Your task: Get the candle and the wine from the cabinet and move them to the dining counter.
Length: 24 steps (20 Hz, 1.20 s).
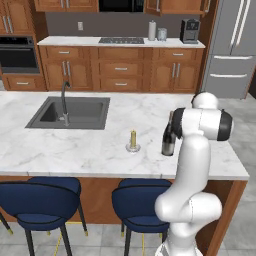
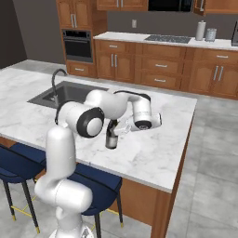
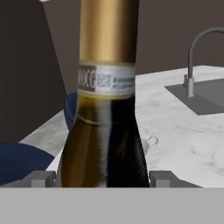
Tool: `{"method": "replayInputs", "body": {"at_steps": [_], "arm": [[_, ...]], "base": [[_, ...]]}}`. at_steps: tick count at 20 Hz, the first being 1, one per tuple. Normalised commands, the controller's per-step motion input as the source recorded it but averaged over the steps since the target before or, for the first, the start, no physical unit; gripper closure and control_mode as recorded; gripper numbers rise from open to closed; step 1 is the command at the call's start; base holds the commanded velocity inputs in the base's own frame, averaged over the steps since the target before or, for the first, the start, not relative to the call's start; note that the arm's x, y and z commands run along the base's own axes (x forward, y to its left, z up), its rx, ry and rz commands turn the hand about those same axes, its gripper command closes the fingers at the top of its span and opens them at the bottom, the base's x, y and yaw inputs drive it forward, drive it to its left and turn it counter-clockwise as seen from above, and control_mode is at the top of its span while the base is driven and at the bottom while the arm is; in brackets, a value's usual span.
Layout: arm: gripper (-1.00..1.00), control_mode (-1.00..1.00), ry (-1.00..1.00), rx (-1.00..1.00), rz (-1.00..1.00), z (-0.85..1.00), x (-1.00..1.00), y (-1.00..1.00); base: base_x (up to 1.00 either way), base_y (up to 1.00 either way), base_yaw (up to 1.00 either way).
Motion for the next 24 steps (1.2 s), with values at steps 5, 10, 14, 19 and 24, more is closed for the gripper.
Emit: {"method": "replayInputs", "body": {"at_steps": [5,10,14,19,24], "arm": [[1.00,-1.00,0.00,0.00,0.00,-0.14,0.25,0.00],[1.00,-1.00,0.00,-0.05,0.00,-0.05,0.06,0.04],[1.00,-1.00,0.00,-0.09,0.00,0.00,0.00,0.13],[1.00,-1.00,-0.03,-0.12,0.00,0.00,0.00,0.14],[1.00,-1.00,-0.05,-0.12,0.00,0.00,0.00,0.14]], "base": [[0.00,0.00,0.00],[0.00,0.00,0.00],[0.00,0.00,0.00],[0.00,0.00,0.00],[0.00,0.00,0.00]]}}
